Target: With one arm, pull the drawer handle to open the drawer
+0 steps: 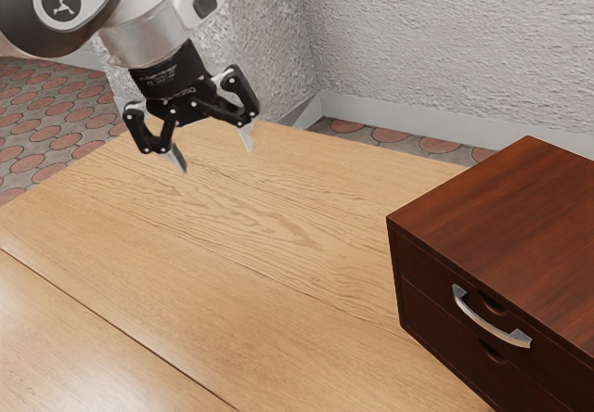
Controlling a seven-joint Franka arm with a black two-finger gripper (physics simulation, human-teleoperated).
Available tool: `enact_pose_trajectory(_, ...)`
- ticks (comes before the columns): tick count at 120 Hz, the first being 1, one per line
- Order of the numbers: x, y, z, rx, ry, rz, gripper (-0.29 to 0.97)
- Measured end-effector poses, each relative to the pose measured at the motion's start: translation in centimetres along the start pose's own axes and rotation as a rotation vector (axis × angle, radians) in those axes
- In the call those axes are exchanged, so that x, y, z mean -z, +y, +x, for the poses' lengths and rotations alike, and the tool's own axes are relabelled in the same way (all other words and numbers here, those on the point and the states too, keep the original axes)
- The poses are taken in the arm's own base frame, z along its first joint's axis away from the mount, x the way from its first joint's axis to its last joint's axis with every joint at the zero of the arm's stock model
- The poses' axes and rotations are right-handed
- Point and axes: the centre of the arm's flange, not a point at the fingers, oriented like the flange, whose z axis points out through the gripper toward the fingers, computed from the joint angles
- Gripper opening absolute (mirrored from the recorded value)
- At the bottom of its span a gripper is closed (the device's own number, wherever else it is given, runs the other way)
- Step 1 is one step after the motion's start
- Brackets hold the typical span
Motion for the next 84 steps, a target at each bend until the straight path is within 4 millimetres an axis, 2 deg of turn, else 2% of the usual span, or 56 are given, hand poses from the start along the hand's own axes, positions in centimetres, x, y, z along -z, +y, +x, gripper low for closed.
enact_pose_trajectory(42, -1.1, -1.3, 1.0, -0.288, -0.066, 0.024, 0.66)
enact_pose_trajectory(48, -1.1, -1.0, 0.4, -0.316, -0.075, 0.017, 0.66)
enact_pose_trajectory(54, -1.4, 0.4, -1.9, -0.364, -0.106, -0.002, 0.66)
enact_pose_trajectory(63, -2.6, 3.2, -7.2, -0.452, -0.192, -0.042, 0.65)
enact_pose_trajectory(69, -2.6, 4.7, -10.8, -0.491, -0.234, -0.065, 0.65)
enact_pose_trajectory(76, -2.1, 5.8, -14.6, -0.512, -0.271, -0.084, 0.64)
enact_pose_trajectory(84, -1.9, 6.5, -17.7, -0.494, -0.307, -0.089, 0.64)
